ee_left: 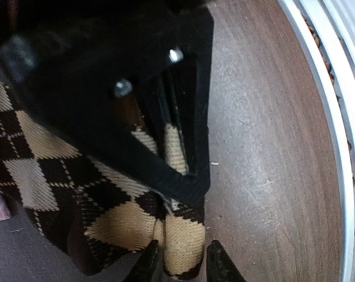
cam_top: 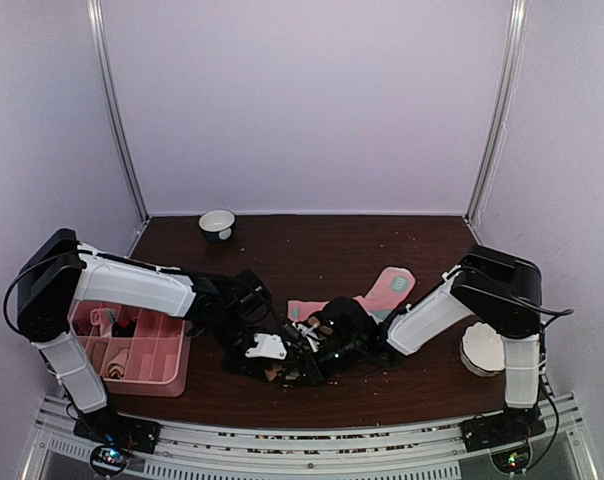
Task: Roll the socks
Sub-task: Roll the sock.
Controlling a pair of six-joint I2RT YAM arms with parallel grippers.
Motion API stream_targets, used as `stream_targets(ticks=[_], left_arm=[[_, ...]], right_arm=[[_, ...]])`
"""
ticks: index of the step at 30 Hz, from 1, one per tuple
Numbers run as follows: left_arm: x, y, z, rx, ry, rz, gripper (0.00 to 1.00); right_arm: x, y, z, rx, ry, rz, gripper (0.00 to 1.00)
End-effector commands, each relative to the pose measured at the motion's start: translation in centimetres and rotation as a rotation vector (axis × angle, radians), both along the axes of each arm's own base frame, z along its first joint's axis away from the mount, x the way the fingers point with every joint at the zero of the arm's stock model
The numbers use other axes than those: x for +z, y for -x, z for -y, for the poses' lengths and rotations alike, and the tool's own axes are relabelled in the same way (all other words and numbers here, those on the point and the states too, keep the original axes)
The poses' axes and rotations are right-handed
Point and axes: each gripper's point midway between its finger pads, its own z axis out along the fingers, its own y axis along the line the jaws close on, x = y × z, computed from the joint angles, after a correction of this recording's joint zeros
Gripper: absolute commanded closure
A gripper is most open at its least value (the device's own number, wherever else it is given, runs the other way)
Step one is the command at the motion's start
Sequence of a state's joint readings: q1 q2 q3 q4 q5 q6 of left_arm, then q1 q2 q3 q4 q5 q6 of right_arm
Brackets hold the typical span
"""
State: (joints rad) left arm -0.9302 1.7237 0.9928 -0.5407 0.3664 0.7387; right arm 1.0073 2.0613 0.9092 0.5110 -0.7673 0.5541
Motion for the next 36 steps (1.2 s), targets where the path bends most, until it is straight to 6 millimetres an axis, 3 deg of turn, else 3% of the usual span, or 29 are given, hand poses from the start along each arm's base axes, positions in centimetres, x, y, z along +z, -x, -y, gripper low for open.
stream_targets(ticks=[1,14,17,22,28,36], left_arm=[[-0.7,-0.7,0.8,-0.01,-0.02,0.053,0.76],[0.5,1.0,2.2,-0.028,0.017,-0.004,0.63],[0.1,1.2,2.0,-0.029,0.006,-0.009,0.7],[-1.4,0.6,1.4,-0.015,-0.052,0.004,0.94],[-2.4,0.4,1.1,0.01,-0.103,-0.022,1.0],[-2.3,0.2,1.1,0.071,-0.149,-0.211,1.0]], right_arm=[[-8.9,1.3,6.6,-0.106,0.357,-0.151,1.0],[-8.4,1.0,6.2,-0.103,0.337,-0.145,1.0],[-8.5,1.1,6.3,-0.1,0.338,-0.143,1.0],[-8.1,1.0,6.2,-0.1,0.323,-0.131,1.0],[-6.3,0.5,6.3,-0.117,0.269,-0.07,1.0],[-3.3,-0.5,7.7,-0.175,0.225,0.07,0.69]])
